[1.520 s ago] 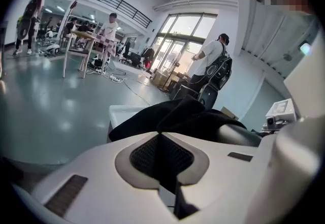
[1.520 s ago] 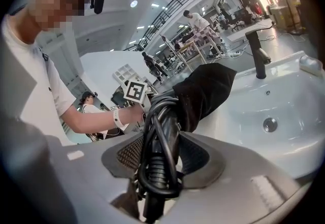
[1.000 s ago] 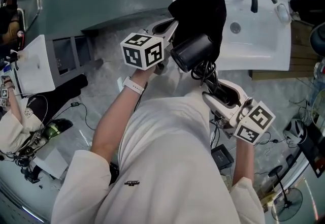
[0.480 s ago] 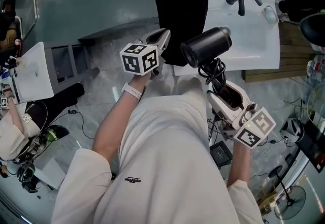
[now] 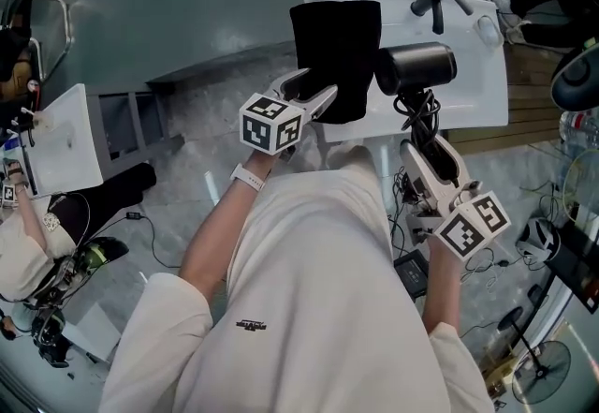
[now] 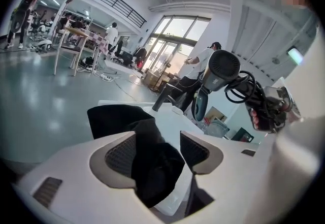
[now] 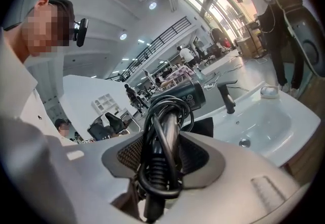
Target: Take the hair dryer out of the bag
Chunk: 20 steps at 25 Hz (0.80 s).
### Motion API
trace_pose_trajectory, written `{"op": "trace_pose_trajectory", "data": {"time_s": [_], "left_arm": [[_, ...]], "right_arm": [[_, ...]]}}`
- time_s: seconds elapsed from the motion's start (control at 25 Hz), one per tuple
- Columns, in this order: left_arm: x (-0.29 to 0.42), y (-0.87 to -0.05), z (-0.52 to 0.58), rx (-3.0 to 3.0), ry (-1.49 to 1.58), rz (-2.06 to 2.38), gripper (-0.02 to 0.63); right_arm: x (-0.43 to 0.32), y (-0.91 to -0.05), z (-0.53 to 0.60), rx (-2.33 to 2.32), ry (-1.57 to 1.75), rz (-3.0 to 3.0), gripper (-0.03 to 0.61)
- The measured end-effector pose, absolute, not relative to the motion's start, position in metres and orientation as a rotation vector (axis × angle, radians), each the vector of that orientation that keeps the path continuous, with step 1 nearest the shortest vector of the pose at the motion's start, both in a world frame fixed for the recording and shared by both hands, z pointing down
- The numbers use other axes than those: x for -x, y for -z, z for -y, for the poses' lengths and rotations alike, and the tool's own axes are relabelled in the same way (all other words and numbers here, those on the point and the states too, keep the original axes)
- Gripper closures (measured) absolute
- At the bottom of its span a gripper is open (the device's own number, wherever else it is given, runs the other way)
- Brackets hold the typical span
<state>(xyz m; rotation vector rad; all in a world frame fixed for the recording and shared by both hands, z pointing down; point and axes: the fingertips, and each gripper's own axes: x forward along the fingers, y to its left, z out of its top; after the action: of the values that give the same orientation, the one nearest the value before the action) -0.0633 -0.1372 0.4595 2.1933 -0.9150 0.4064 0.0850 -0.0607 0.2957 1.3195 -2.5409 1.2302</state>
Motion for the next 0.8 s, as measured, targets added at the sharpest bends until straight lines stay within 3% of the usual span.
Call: {"op": "trace_pose_trajectory", "data": {"time_s": [0.44,0.48,0.56,0.8], "left_arm": [[0.067,-0.369,0.122,-2.326,-0.312,0.925,0.347],[0.069,-0.359,0.122,-2.331,-0.299,0.936,0.365],[0.076,-0.335,0.123,-2.344,-0.247,0.971,0.497],[0.090,-0.278,0.124,-2.416,-0.204,1.106,0.582]], "right_arm": [[-0.086,-0.266,0.077,-1.514,-1.121,2.583,0.368],[-0.086,-0.262,0.078,-1.532,-1.093,2.588,0.368],[-0.088,-0.255,0.080,-1.569,-1.040,2.594,0.368],[-0.102,-0.239,0.083,-1.670,-0.955,2.605,0.368]]}}
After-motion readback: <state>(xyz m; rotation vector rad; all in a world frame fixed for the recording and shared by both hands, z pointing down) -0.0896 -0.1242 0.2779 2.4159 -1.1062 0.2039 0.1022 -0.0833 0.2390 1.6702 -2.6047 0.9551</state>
